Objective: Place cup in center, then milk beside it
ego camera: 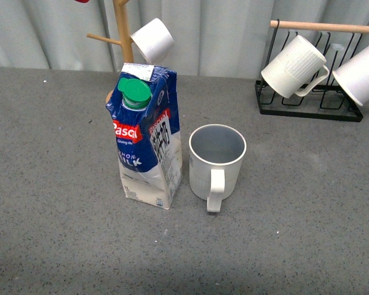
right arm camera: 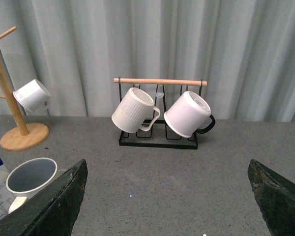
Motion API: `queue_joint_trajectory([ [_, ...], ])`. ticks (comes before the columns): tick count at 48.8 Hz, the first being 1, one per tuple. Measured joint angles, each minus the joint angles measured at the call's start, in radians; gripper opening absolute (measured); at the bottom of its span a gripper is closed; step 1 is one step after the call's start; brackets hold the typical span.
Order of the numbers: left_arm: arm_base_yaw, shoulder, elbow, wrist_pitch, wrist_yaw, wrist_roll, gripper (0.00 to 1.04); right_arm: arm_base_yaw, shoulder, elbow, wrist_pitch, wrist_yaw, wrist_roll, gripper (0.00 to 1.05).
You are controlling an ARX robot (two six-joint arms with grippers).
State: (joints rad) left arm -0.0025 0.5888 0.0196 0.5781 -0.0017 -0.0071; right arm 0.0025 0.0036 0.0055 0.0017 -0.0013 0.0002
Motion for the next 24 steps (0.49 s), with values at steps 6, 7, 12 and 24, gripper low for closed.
queue_joint_trajectory([
  [6,0.000,-0.060,0.000,-0.055,0.000,0.000,0.04,0.000,0.000,0.000,0.000,0.000,0.000,0.95],
  [7,0.000,-0.077,0.000,-0.072,0.000,0.000,0.04,0.000,0.000,0.000,0.000,0.000,0.000,0.95],
  [12,0.000,-0.135,0.000,-0.125,0.000,0.000,0.04,0.000,0.000,0.000,0.000,0.000,0.000,0.95],
  [24,0.000,-0.268,0.000,-0.254,0.000,0.000,0.04,0.000,0.000,0.000,0.000,0.000,0.000,0.95],
])
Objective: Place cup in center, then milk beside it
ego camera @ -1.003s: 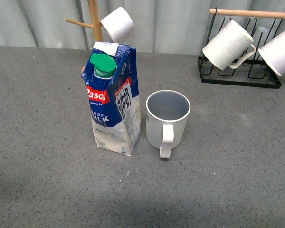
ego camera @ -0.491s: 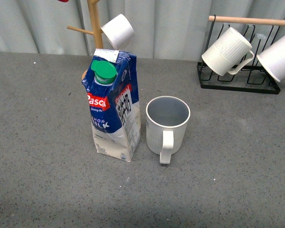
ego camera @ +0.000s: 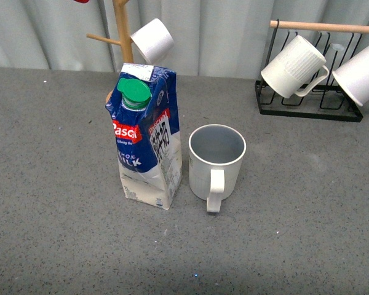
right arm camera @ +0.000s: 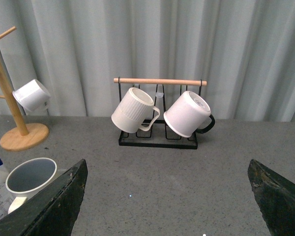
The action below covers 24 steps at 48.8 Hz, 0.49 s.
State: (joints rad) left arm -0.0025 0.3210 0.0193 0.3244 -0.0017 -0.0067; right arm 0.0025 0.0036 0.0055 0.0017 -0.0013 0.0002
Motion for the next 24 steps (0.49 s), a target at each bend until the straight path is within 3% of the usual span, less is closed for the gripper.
queue_joint_trajectory([
  [24,0.000,-0.158,0.000,-0.158,0.000,0.000,0.04,0.000,0.000,0.000,0.000,0.000,0.000,0.95],
])
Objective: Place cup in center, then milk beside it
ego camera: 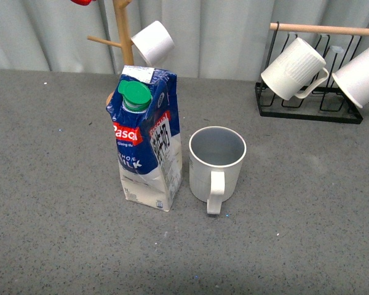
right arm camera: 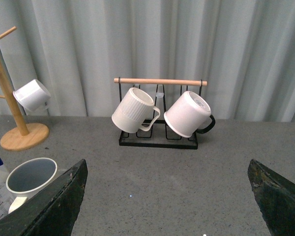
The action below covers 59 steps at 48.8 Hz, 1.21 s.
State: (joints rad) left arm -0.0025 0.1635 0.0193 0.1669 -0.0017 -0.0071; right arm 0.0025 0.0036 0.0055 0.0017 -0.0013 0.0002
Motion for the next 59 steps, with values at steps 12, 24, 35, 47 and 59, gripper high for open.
queue_joint_trajectory([
  [12,0.000,-0.158,0.000,-0.164,0.002,0.000,0.04,0.000,0.000,0.000,0.000,0.000,0.000,0.95],
  [24,0.000,-0.159,0.000,-0.166,0.002,0.000,0.48,0.000,0.000,0.000,0.000,0.000,0.000,0.95],
  [35,0.000,-0.159,0.000,-0.166,0.002,0.000,0.85,0.000,0.000,0.000,0.000,0.000,0.000,0.95],
  [47,0.000,-0.159,0.000,-0.166,0.002,0.002,0.98,0.000,0.000,0.000,0.000,0.000,0.000,0.95],
  [59,0.000,-0.159,0.000,-0.166,0.002,0.002,0.98,0.000,0.000,0.000,0.000,0.000,0.000,0.95],
])
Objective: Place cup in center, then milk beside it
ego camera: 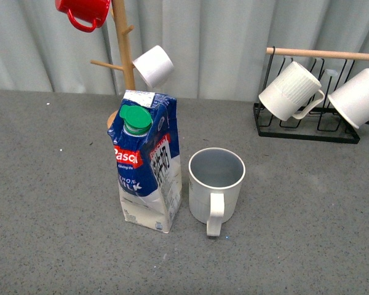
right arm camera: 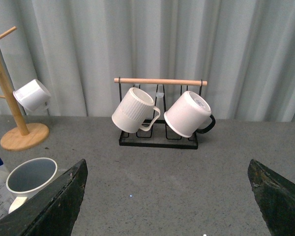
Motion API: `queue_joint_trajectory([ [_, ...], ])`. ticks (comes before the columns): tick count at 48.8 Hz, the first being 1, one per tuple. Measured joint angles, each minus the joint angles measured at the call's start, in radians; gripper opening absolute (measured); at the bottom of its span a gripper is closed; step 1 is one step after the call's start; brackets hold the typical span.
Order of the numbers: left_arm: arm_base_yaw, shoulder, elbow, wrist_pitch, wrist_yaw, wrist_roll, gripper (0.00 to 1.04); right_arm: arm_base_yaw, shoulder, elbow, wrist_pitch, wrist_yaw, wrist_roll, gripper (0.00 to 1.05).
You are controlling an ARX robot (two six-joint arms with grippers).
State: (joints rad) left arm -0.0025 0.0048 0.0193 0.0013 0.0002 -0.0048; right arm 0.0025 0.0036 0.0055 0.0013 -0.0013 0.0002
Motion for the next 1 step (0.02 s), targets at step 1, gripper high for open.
queue_joint_trajectory([
  [1,0.000,0.000,0.000,0.000,0.000,0.000,0.98,0.000,0.000,0.000,0.000,0.000,0.000,0.95],
])
